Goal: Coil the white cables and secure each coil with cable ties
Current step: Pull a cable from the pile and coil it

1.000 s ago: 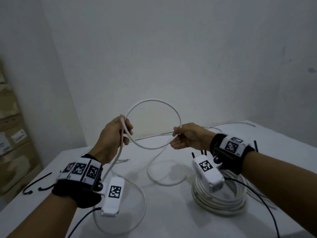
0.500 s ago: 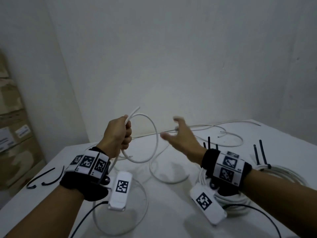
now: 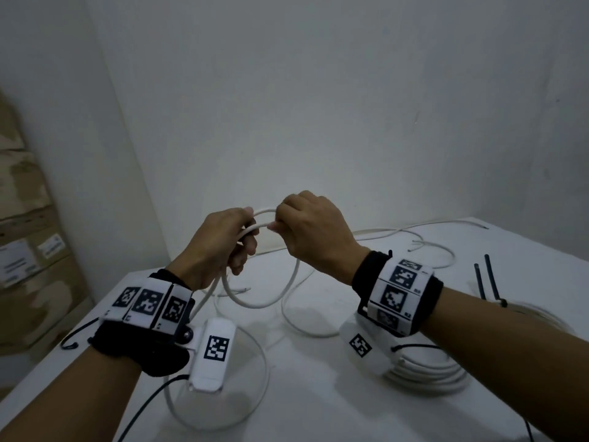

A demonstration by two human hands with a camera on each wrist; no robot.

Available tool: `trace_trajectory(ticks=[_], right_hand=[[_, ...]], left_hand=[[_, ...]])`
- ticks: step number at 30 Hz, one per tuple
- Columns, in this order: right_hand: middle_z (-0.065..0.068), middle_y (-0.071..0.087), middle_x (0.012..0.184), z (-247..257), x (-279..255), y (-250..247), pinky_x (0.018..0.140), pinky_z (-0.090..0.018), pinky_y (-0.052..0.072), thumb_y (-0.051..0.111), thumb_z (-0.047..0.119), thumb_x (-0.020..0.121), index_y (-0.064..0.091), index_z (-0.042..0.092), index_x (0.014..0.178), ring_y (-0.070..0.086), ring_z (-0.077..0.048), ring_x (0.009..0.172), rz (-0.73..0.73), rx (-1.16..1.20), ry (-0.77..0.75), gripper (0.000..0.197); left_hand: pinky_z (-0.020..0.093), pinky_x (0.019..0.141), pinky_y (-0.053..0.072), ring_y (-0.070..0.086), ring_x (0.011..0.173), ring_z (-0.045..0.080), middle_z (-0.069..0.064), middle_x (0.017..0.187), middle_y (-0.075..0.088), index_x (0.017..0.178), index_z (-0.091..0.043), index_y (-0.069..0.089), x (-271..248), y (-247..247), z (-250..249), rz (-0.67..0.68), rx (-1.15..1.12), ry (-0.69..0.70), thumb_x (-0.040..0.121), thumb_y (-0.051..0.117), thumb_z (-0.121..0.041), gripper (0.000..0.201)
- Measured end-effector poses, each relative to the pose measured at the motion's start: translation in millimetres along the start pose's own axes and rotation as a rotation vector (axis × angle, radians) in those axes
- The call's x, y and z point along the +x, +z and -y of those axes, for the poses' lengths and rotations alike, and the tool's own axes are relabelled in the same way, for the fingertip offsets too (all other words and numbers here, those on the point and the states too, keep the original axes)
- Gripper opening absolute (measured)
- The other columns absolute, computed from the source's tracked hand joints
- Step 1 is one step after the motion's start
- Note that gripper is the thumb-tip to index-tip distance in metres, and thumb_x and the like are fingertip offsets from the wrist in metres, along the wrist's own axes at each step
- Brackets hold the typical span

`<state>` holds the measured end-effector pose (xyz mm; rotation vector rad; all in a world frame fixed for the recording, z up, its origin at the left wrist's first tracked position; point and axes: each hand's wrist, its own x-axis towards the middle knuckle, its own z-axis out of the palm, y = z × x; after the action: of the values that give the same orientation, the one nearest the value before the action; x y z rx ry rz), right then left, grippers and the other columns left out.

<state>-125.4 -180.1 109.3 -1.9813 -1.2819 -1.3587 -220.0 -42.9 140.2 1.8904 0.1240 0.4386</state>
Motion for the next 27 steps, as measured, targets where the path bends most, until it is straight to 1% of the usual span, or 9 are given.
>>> trace_trajectory(ticks=[3, 7, 13, 16, 19, 21, 24, 25, 27], right_hand=[[-0.011, 0.064, 0.090, -1.6, -3.6, 2.3, 0.057, -0.035, 0.046, 0.061, 0.024, 0.087, 0.061, 0.004, 0.079, 0.056, -0.029, 0.071, 0.017, 0.121, 0.198, 0.021], [-0.006, 0.052, 0.078, 4.7, -1.4, 3.3, 0.060, -0.036, 0.037, 0.049, 0.026, 0.097, 0.052, 0.005, 0.087, 0.047, -0.027, 0.067, 0.128, 0.250, 0.388, 0.023], [-0.008, 0.049, 0.076, 13.1, 1.1, 7.3, 0.063, -0.037, 0.038, 0.053, 0.019, 0.095, 0.050, 0.004, 0.083, 0.045, -0.026, 0.070, 0.026, 0.411, 0.456, 0.020], [-0.004, 0.042, 0.071, 15.3, 4.2, 10.9, 0.057, -0.029, 0.032, 0.058, 0.012, 0.091, 0.043, 0.010, 0.076, 0.038, -0.020, 0.064, -0.049, 0.459, 0.446, 0.022], [0.000, 0.040, 0.067, 14.7, 8.7, 13.1, 0.054, -0.021, 0.027, 0.061, 0.007, 0.088, 0.038, 0.012, 0.073, 0.033, -0.016, 0.061, -0.059, 0.506, 0.477, 0.028], [-0.003, 0.046, 0.070, 13.9, 9.7, 11.7, 0.058, -0.025, 0.032, 0.061, 0.011, 0.089, 0.043, 0.011, 0.075, 0.038, -0.017, 0.064, -0.015, 0.536, 0.492, 0.023], [-0.003, 0.057, 0.094, 10.9, 4.3, 5.6, 0.070, -0.030, 0.045, 0.060, 0.028, 0.091, 0.053, 0.013, 0.094, 0.053, -0.016, 0.080, 0.062, 0.555, 0.572, 0.017], [-0.001, 0.058, 0.095, 10.9, -1.1, 2.6, 0.070, -0.031, 0.046, 0.059, 0.033, 0.091, 0.052, 0.016, 0.095, 0.055, -0.015, 0.080, 0.075, 0.550, 0.615, 0.018], [-0.002, 0.063, 0.079, 17.4, -17.0, -5.0, 0.058, -0.033, 0.047, 0.055, 0.038, 0.092, 0.048, 0.019, 0.084, 0.059, -0.018, 0.063, 0.144, 0.640, 0.729, 0.021]], left_hand=[[0.030, 0.044, 0.045, 0.048, 0.039, 0.025, 0.014, 0.065, 0.065, 0.095, -0.004, 0.060, -3.1, -4.7, 0.7, -0.002, -0.025, 0.074, 0.101, 0.043, -0.026, 0.029], [0.029, 0.041, 0.046, 0.052, 0.041, 0.023, 0.013, 0.069, 0.062, 0.102, -0.007, 0.059, -7.6, -3.7, 1.8, -0.003, -0.054, 0.132, 0.101, 0.045, -0.022, 0.021], [0.031, 0.042, 0.050, 0.060, 0.051, 0.024, 0.016, 0.082, 0.065, 0.106, -0.007, 0.059, -8.9, -6.4, 2.9, -0.057, 0.088, 0.175, 0.103, 0.038, -0.016, 0.023], [0.031, 0.041, 0.048, 0.054, 0.045, 0.021, 0.013, 0.073, 0.058, 0.102, -0.007, 0.060, -5.3, -9.7, -0.2, -0.052, 0.133, 0.150, 0.102, 0.034, -0.013, 0.027], [0.020, 0.036, 0.029, 0.034, 0.037, 0.011, 0.001, 0.056, 0.042, 0.094, -0.006, 0.062, 0.9, -8.9, -2.5, -0.080, 0.097, 0.133, 0.101, 0.041, -0.019, 0.026], [0.017, 0.036, 0.022, 0.027, 0.037, 0.007, -0.003, 0.053, 0.037, 0.093, -0.006, 0.064, 5.1, -7.8, -1.7, -0.119, 0.052, 0.128, 0.101, 0.044, -0.021, 0.026], [0.015, 0.035, 0.021, 0.027, 0.035, 0.005, -0.007, 0.048, 0.036, 0.090, -0.007, 0.063, 9.2, -12.8, 1.4, -0.206, -0.055, 0.132, 0.101, 0.043, -0.019, 0.025], [0.014, 0.035, 0.021, 0.026, 0.035, 0.005, -0.009, 0.046, 0.035, 0.089, -0.008, 0.061, 10.2, -16.7, 2.3, -0.238, -0.108, 0.136, 0.102, 0.043, -0.018, 0.024], [0.013, 0.035, 0.021, 0.025, 0.034, 0.004, -0.011, 0.043, 0.034, 0.085, -0.012, 0.057, 11.4, -25.8, 3.5, -0.295, -0.207, 0.154, 0.102, 0.042, -0.016, 0.023]])
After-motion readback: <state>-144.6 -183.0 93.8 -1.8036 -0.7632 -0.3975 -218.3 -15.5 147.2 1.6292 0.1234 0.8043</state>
